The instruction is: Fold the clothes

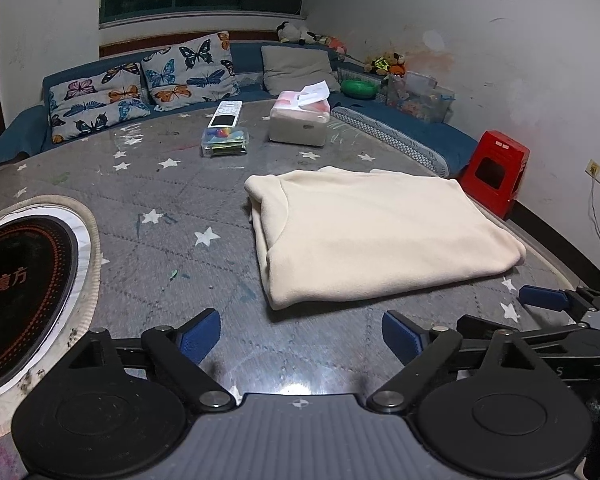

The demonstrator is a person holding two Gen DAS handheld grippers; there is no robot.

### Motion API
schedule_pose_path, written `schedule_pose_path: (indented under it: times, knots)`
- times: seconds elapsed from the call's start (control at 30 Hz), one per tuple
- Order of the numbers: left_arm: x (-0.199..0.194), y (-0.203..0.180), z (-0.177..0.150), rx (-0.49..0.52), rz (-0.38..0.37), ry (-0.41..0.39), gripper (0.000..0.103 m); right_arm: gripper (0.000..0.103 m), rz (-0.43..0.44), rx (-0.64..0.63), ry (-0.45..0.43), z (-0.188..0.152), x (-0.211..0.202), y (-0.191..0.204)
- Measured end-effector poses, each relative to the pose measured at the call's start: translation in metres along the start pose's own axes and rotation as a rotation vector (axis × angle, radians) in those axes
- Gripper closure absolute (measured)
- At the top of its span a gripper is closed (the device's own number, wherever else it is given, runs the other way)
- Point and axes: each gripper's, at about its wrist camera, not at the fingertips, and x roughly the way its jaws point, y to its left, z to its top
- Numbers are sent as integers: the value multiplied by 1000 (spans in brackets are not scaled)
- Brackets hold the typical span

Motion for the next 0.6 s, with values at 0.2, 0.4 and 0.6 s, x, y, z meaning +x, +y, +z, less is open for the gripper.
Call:
schedule_pose_path:
  times: [0.2, 0.4, 0.6]
  knots:
    - [-3, -1, -2, 4, -2, -4, 7, 0, -21, -12, 9, -1, 1, 5]
    - [-7, -1, -4, 3, -1, -6, 0, 0, -28, -11, 11, -3, 2, 7]
    - [-9, -1, -5, 0, 2, -7, 0, 0, -38, -13, 14, -3, 3, 8]
